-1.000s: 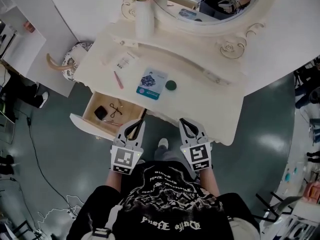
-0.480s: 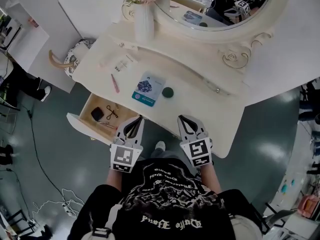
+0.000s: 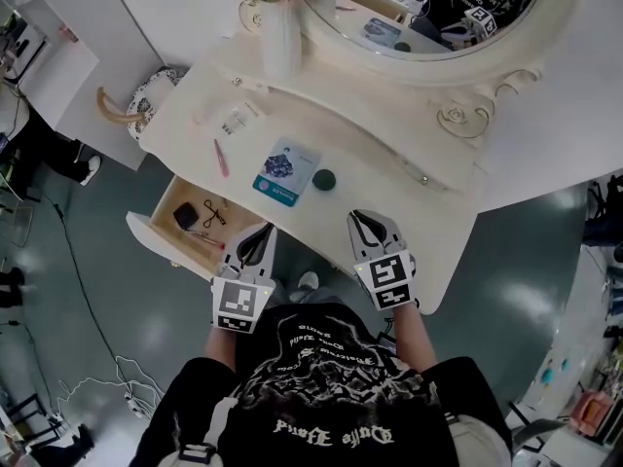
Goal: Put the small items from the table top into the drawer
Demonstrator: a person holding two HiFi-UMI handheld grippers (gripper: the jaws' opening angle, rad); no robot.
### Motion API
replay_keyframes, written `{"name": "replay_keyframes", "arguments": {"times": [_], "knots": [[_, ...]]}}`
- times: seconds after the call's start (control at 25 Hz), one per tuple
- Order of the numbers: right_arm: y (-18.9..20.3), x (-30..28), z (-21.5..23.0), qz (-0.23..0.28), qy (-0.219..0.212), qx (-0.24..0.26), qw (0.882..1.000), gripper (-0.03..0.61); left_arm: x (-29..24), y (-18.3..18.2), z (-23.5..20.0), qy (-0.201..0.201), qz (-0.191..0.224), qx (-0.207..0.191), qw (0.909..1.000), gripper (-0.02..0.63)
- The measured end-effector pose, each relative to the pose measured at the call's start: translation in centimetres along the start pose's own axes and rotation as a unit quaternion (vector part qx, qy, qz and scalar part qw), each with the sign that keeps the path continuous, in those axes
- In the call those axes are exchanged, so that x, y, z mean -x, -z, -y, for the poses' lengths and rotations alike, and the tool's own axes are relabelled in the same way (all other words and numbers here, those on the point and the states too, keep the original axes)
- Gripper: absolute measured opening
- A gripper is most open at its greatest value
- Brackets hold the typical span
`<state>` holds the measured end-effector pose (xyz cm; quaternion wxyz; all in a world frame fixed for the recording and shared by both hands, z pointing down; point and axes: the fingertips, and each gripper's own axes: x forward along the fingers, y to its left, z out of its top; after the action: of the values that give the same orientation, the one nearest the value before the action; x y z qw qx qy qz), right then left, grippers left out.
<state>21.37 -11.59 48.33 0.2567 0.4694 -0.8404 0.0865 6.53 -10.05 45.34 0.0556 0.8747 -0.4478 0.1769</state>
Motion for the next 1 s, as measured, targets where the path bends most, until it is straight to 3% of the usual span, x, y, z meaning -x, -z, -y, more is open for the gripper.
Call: {"name": "replay_keyframes", "arguments": {"times": [0.4, 0.64, 1.0], "knots": [[0.3, -1.7, -0.2, -0.015, -0.011, -0.015, 1.000, 0.020, -0.2, -0.1, -1.4, -0.014, -0.005, 0.003, 0.9999, 0.015], [-0.3, -3.6, -0.1, -0.023, -0.018, -0.022, 0.999, 0.094, -0.9, -0.8, -3.2, -0.018, 0.000, 0.005, 0.9998, 0.015], [-0.7, -6.1, 0.0, -0.045, -0.022, -0.029, 0.998, 0.142, -1.2, 0.0, -5.2, -0.022, -0.007, 0.012, 0.9997, 0.015]]}}
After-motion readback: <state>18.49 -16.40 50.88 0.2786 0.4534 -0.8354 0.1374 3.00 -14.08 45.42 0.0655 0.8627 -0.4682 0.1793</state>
